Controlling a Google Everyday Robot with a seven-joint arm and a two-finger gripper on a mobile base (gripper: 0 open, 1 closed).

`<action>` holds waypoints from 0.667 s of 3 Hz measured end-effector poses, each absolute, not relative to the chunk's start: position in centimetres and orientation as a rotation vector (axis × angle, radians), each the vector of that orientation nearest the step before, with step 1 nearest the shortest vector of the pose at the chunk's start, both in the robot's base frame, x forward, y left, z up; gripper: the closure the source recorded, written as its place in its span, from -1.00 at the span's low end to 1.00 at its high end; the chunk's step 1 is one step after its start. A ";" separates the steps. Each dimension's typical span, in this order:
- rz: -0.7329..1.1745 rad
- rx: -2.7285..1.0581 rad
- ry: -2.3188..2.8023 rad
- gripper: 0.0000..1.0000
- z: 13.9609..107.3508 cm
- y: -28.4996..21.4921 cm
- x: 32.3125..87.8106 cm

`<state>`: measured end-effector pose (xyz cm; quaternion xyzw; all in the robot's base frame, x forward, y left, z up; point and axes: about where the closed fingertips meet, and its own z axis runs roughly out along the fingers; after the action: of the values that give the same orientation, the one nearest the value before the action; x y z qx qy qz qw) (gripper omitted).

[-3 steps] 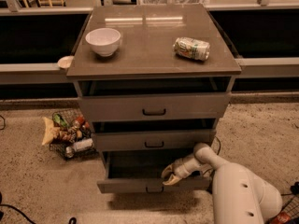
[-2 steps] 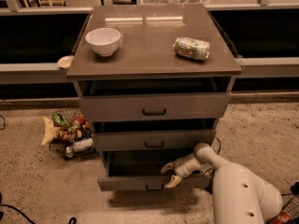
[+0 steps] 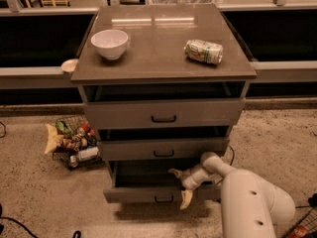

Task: Open bottom drawer

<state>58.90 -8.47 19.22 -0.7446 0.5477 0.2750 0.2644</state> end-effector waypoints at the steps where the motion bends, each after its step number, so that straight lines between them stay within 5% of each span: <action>1: 0.742 -2.111 1.555 -1.00 17.7 -8.5 57.0; 2: 0.771 -2.176 1.631 -0.64 17.0 -8.6 53.5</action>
Offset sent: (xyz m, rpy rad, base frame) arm -0.0946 -0.0051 -0.0249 -0.2828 0.1838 0.0545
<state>53.49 -8.58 16.97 -0.7602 0.5700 0.2695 0.1569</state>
